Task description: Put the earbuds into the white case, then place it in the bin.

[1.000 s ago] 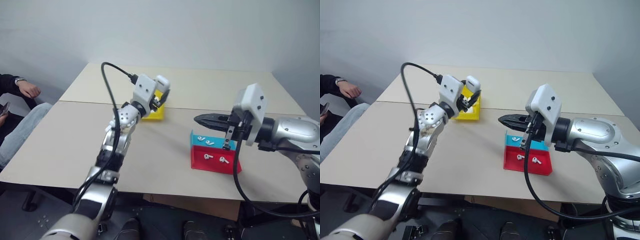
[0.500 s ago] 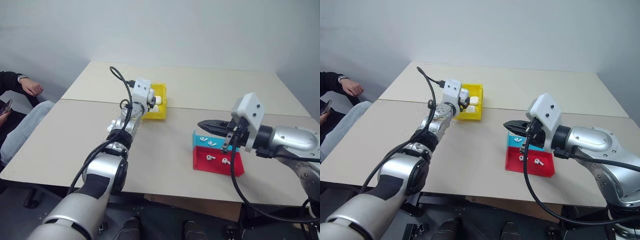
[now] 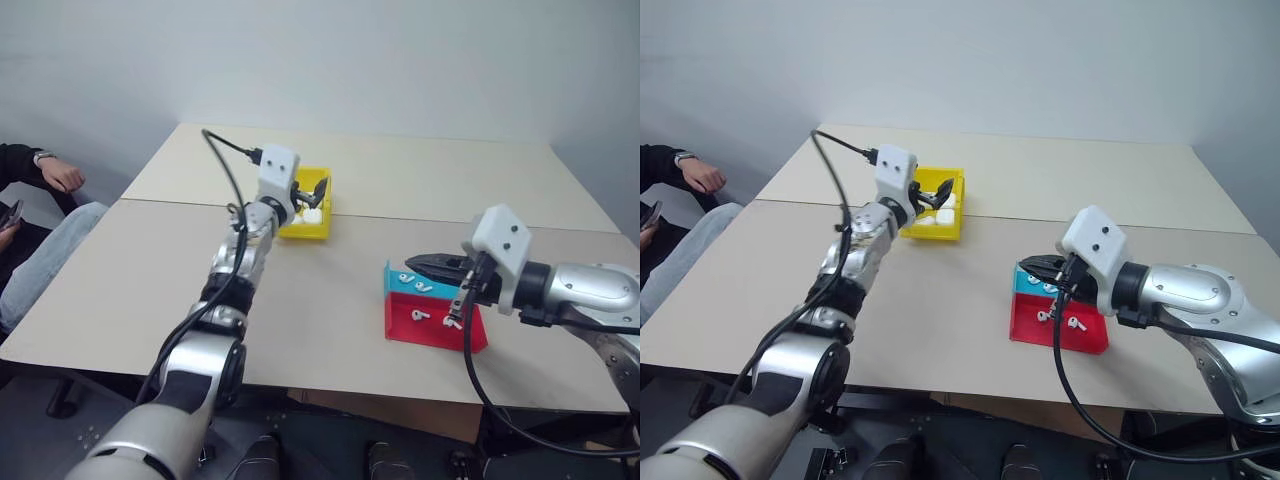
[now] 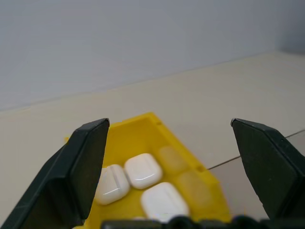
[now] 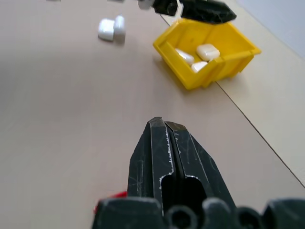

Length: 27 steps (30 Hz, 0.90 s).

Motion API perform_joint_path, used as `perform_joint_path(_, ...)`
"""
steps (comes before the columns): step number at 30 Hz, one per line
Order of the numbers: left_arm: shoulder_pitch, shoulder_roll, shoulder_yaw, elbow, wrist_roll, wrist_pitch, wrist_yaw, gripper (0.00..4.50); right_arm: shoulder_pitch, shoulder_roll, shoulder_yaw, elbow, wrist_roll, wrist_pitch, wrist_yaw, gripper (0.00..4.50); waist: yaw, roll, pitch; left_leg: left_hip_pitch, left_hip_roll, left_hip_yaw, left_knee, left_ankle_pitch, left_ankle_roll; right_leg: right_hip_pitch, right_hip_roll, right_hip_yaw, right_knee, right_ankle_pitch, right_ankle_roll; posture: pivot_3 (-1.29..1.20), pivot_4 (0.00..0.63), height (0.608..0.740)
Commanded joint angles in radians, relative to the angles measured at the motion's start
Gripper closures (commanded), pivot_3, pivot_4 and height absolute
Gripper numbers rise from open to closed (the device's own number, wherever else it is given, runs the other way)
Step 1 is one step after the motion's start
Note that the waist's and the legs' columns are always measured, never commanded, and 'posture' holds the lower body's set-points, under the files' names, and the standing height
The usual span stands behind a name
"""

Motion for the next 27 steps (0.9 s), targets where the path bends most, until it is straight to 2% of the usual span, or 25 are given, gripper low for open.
perform_joint_path(1, 0.119, 0.105, -0.039, -0.333, -0.092, 0.128, -0.217, 0.04, 0.070, -0.060, -0.100, 0.012, -0.044, -0.136, 0.120, 4.50, -0.007, 0.000, 0.000, 0.000, 0.000, 0.000, 0.000, 0.000, 0.000, 0.000, 0.000, 0.000, 0.000, 0.000, 0.000, 0.00, 0.150, 0.740)
perform_joint_path(4, 0.221, 0.201, -0.030, -0.543, -0.206, 0.272, -0.348, 0.04, 0.163, -0.104, -0.161, 0.051, -0.107, -0.269, 0.223, 4.50, -0.013, 0.000, 0.000, 0.001, 0.000, 0.000, 0.000, 0.000, 0.000, 0.001, 0.000, 0.000, 0.000, 0.000, 0.000, 0.00, 0.150, 0.740)
perform_joint_path(7, 0.322, 0.331, -0.004, -0.691, -0.272, 0.329, -0.468, 0.04, 0.239, -0.138, -0.248, 0.104, -0.130, -0.374, 0.339, 4.50, -0.016, 0.000, 0.000, 0.002, 0.000, 0.000, 0.003, 0.000, 0.000, 0.003, 0.000, 0.000, 0.001, 0.000, 0.000, 0.00, 0.150, 0.740)
perform_joint_path(12, 0.479, 0.548, 0.053, -0.815, -0.374, 0.405, -0.649, 0.04, 0.327, -0.150, -0.349, 0.211, -0.169, -0.524, 0.476, 4.50, -0.026, 0.001, 0.000, 0.010, 0.001, 0.000, 0.004, 0.000, -0.001, 0.009, 0.000, 0.000, 0.000, 0.000, -0.001, 0.00, 0.150, 0.740)
perform_joint_path(16, 0.582, 0.672, 0.109, -0.856, -0.460, 0.470, -0.751, 0.04, 0.354, -0.142, -0.392, 0.292, -0.167, -0.621, 0.555, 4.50, -0.043, 0.000, 0.000, 0.011, 0.002, 0.000, 0.005, 0.000, -0.001, 0.009, -0.001, 0.000, -0.001, 0.000, -0.002, 0.00, 0.150, 0.740)
perform_joint_path(18, 0.637, 0.713, 0.138, -0.876, -0.470, 0.458, -0.782, 0.04, 0.364, -0.137, -0.403, 0.324, -0.174, -0.691, 0.591, 4.50, -0.051, 0.001, -0.001, 0.010, 0.002, 0.000, 0.005, -0.001, -0.001, 0.006, -0.001, 0.000, -0.007, 0.000, -0.002, 0.00, 0.150, 0.740)
perform_joint_path(22, 0.726, 0.766, 0.185, -0.909, -0.506, 0.422, -0.870, 0.04, 0.376, -0.116, -0.413, 0.351, -0.156, -0.802, 0.651, 4.50, -0.072, 0.001, -0.001, 0.009, 0.003, 0.001, 0.003, -0.002, 0.001, 0.014, -0.001, -0.002, -0.020, 0.000, -0.002, 0.00, 0.150, 0.740)
perform_joint_path(27, 0.792, 0.797, 0.232, -0.939, -0.533, 0.393, -0.921, 0.04, 0.360, -0.108, -0.386, 0.377, -0.157, -0.844, 0.659, 4.50, -0.075, 0.001, -0.001, 0.007, 0.004, 0.004, 0.003, -0.002, 0.002, 0.012, -0.003, -0.002, -0.020, 0.000, -0.002, 0.00, 0.150, 0.740)
